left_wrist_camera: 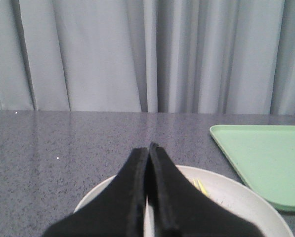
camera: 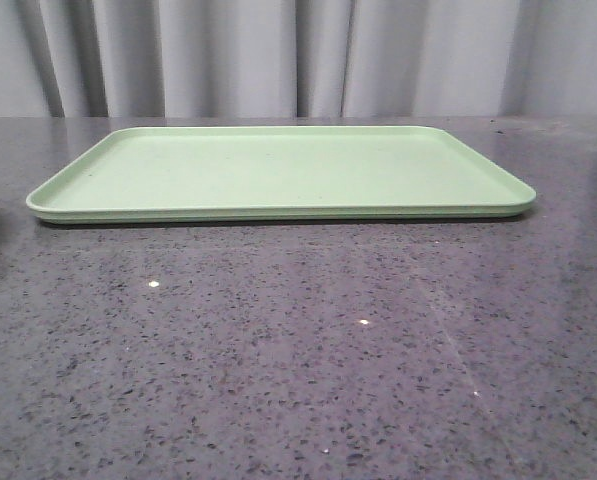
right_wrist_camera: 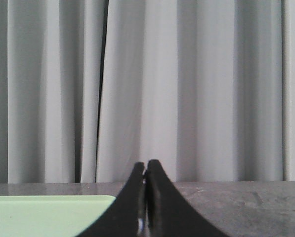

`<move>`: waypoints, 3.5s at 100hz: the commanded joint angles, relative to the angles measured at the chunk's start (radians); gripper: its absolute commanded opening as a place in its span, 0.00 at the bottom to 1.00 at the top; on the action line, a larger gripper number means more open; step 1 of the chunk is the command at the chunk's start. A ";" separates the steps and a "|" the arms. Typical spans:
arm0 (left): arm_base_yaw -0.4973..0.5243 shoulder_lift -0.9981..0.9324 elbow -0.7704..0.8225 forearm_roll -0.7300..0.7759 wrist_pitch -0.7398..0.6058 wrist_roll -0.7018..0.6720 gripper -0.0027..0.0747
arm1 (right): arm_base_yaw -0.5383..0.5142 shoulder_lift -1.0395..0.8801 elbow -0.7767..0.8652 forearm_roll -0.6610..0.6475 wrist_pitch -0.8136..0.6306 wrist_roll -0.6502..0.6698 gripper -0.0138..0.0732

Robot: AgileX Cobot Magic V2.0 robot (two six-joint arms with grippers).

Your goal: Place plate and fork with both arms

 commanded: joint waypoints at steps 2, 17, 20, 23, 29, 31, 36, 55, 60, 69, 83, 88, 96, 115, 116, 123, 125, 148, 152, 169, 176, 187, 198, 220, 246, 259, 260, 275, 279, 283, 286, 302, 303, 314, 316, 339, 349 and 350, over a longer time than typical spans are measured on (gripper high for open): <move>0.003 -0.005 -0.120 -0.004 -0.029 -0.007 0.01 | -0.003 -0.004 -0.113 -0.006 0.064 -0.004 0.08; 0.003 0.065 -0.273 0.003 0.113 -0.007 0.01 | -0.003 0.059 -0.272 -0.006 0.323 -0.004 0.08; 0.003 0.089 -0.303 0.004 0.146 -0.007 0.01 | -0.003 0.077 -0.308 -0.006 0.361 -0.004 0.08; 0.003 0.109 -0.341 0.004 0.183 -0.007 0.01 | -0.003 0.101 -0.336 -0.006 0.396 -0.004 0.08; 0.003 0.159 -0.399 0.004 0.269 -0.007 0.01 | -0.003 0.145 -0.388 -0.006 0.462 -0.004 0.08; 0.003 0.171 -0.420 0.004 0.290 -0.007 0.01 | -0.003 0.161 -0.406 -0.006 0.480 -0.004 0.08; 0.003 0.215 -0.464 0.004 0.325 -0.007 0.01 | -0.003 0.202 -0.445 -0.006 0.520 -0.004 0.08; 0.003 0.351 -0.587 0.005 0.434 -0.007 0.01 | -0.003 0.362 -0.570 -0.006 0.662 -0.004 0.08; 0.003 0.384 -0.611 0.005 0.463 -0.007 0.01 | -0.003 0.408 -0.597 -0.006 0.693 -0.004 0.08; 0.003 0.443 -0.640 0.005 0.498 -0.007 0.01 | -0.003 0.474 -0.647 -0.006 0.748 -0.004 0.08; 0.003 0.505 -0.675 0.003 0.498 -0.007 0.03 | -0.003 0.571 -0.710 -0.006 0.822 -0.004 0.08; 0.003 0.518 -0.683 0.003 0.498 -0.007 0.07 | -0.003 0.597 -0.724 -0.006 0.846 -0.004 0.08; 0.003 0.535 -0.696 0.003 0.500 -0.007 0.18 | -0.003 0.633 -0.743 -0.006 0.877 -0.004 0.08; 0.003 0.544 -0.698 0.001 0.498 -0.007 0.43 | -0.003 0.661 -0.758 -0.006 0.906 -0.004 0.15; 0.003 0.544 -0.698 0.001 0.495 -0.007 0.44 | -0.003 0.661 -0.758 -0.006 0.906 -0.004 0.16; 0.003 0.544 -0.698 0.001 0.495 -0.007 0.49 | -0.003 0.661 -0.758 -0.006 0.907 -0.004 0.27; 0.003 0.544 -0.698 0.001 0.495 -0.007 0.50 | -0.003 0.661 -0.758 -0.006 0.908 -0.004 0.31; 0.003 0.544 -0.698 0.001 0.484 -0.007 0.50 | -0.003 0.661 -0.758 -0.006 0.928 -0.004 0.78; 0.003 0.544 -0.698 0.001 0.482 -0.007 0.49 | -0.003 0.661 -0.758 -0.006 0.925 -0.004 0.79; 0.003 0.544 -0.695 -0.003 0.484 -0.007 0.49 | -0.003 0.661 -0.758 -0.006 0.928 -0.003 0.79; 0.003 0.544 -0.695 0.000 0.495 -0.007 0.49 | -0.003 0.661 -0.758 -0.001 0.934 -0.003 0.79; 0.003 0.546 -0.703 0.054 0.542 -0.019 0.49 | -0.003 0.661 -0.758 -0.001 0.934 -0.003 0.79; 0.003 0.580 -0.758 0.154 0.632 -0.162 0.49 | -0.003 0.661 -0.758 -0.001 0.934 -0.003 0.79; 0.003 0.727 -0.907 0.203 0.804 -0.172 0.49 | -0.003 0.661 -0.758 -0.001 0.934 -0.003 0.79; 0.003 0.880 -0.942 0.367 0.838 -0.172 0.49 | -0.002 0.661 -0.758 -0.001 0.934 -0.003 0.79; 0.003 0.921 -0.942 0.426 0.829 -0.172 0.49 | -0.002 0.661 -0.758 -0.001 0.934 -0.003 0.79; 0.003 0.925 -0.942 0.431 0.829 -0.172 0.49 | -0.002 0.661 -0.758 -0.001 0.934 -0.003 0.79; 0.007 0.964 -0.942 0.434 0.828 -0.172 0.49 | -0.002 0.661 -0.758 -0.001 0.934 -0.003 0.79; 0.016 0.974 -0.942 0.432 0.823 -0.172 0.49 | -0.002 0.661 -0.758 -0.001 0.934 -0.003 0.79; 0.033 0.983 -0.942 0.427 0.814 -0.172 0.49 | -0.002 0.661 -0.758 -0.001 0.934 -0.003 0.79; 0.047 0.988 -0.942 0.421 0.806 -0.172 0.49 | -0.002 0.661 -0.758 -0.001 0.934 -0.003 0.79; 0.125 1.026 -0.942 0.322 0.783 -0.136 0.49 | -0.002 0.661 -0.758 -0.001 0.934 -0.003 0.79; 0.129 1.029 -0.942 0.322 0.783 -0.136 0.49 | -0.002 0.661 -0.758 -0.001 0.934 -0.003 0.79; 0.142 1.074 -0.940 0.316 0.783 -0.136 0.49 | -0.002 0.661 -0.758 -0.001 0.934 -0.003 0.79; 0.142 1.083 -0.940 0.316 0.785 -0.136 0.49 | -0.002 0.661 -0.758 -0.001 0.934 -0.003 0.79; 0.142 1.194 -0.940 0.316 0.799 -0.134 0.49 | -0.002 0.661 -0.758 -0.001 0.935 -0.003 0.79; 0.142 1.240 -0.940 0.315 0.801 -0.134 0.49 | -0.002 0.661 -0.758 -0.001 0.935 -0.003 0.79; 0.142 1.243 -0.940 0.315 0.801 -0.134 0.49 | -0.002 0.661 -0.758 -0.001 0.935 -0.003 0.79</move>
